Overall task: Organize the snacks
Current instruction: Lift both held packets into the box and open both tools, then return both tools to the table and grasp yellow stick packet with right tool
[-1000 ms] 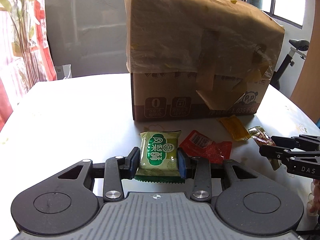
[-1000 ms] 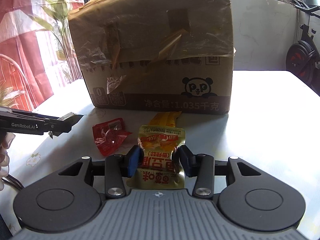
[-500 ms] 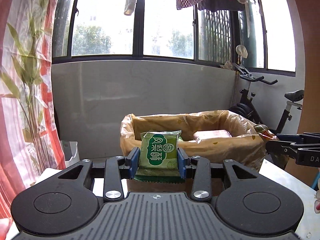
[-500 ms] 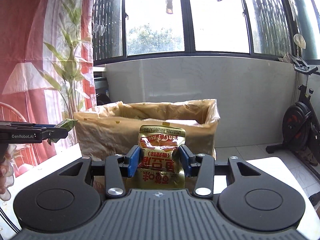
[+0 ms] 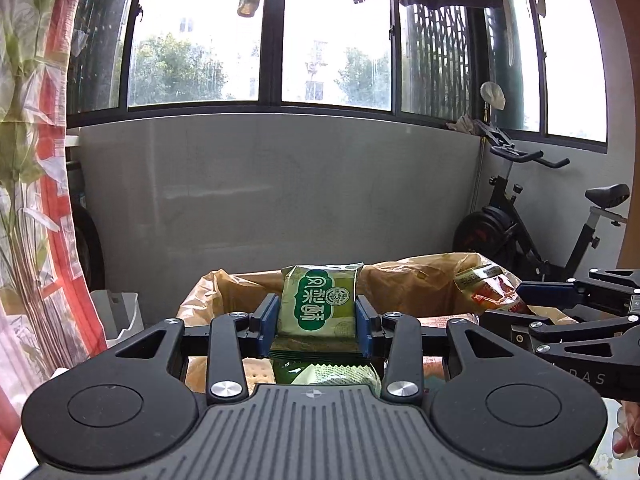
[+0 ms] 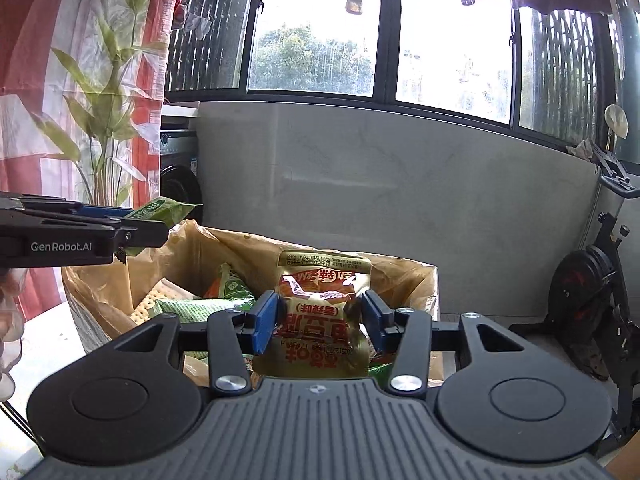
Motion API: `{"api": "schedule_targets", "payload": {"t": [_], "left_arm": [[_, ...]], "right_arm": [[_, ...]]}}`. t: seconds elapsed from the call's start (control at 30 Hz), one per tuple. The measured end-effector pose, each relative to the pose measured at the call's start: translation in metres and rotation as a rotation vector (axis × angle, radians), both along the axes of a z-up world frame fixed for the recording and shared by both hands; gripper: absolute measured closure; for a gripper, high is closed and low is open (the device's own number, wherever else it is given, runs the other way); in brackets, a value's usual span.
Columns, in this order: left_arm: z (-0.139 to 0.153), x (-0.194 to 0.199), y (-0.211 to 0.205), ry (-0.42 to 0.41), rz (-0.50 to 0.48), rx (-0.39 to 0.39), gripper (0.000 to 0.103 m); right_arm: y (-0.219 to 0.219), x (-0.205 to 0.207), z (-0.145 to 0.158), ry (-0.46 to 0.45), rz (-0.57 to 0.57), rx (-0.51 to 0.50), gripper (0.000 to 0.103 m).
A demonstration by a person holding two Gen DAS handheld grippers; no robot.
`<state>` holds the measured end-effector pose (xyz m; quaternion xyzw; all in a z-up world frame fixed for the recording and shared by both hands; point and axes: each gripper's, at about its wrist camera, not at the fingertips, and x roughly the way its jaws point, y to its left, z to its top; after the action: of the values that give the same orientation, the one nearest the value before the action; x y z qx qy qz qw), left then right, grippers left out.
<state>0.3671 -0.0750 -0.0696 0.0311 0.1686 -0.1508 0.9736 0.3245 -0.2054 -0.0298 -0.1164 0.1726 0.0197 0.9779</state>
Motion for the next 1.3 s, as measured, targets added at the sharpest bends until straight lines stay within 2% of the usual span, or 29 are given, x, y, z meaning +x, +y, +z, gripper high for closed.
{"api": "schedule_targets", "payload": {"t": [0.07, 0.17, 0.27, 0.4, 0.73, 0.97, 1.1, 1.3], "left_arm": [[-0.009, 0.003, 0.001, 0.032, -0.025, -0.004, 0.057], [-0.013, 0.001, 0.002, 0.044, -0.015, 0.009, 0.050], [-0.012, -0.008, 0.021, 0.052, 0.010, 0.008, 0.047], [-0.007, -0.020, 0.034, 0.063, 0.021, -0.018, 0.035], [-0.004, -0.056, 0.042, 0.088, 0.052, -0.028, 0.035], [-0.007, -0.078, 0.041, 0.121, 0.062, -0.046, 0.035], [-0.014, -0.091, 0.042, 0.126, 0.104, -0.049, 0.035], [-0.038, -0.103, 0.054, 0.204, 0.148, -0.119, 0.035]], "right_arm": [[-0.001, 0.003, -0.004, 0.018, -0.011, -0.005, 0.046], [-0.005, 0.001, -0.007, 0.030, -0.018, 0.038, 0.045], [-0.009, -0.006, -0.006, 0.029, -0.025, 0.073, 0.043], [-0.013, -0.025, -0.003, -0.005, -0.019, 0.121, 0.043], [-0.014, -0.061, -0.005, -0.005, -0.028, 0.170, 0.043], [-0.006, -0.083, -0.008, 0.006, -0.006, 0.153, 0.043], [-0.004, -0.092, -0.013, 0.008, 0.004, 0.168, 0.043], [-0.001, -0.099, -0.028, 0.028, 0.026, 0.188, 0.043]]}}
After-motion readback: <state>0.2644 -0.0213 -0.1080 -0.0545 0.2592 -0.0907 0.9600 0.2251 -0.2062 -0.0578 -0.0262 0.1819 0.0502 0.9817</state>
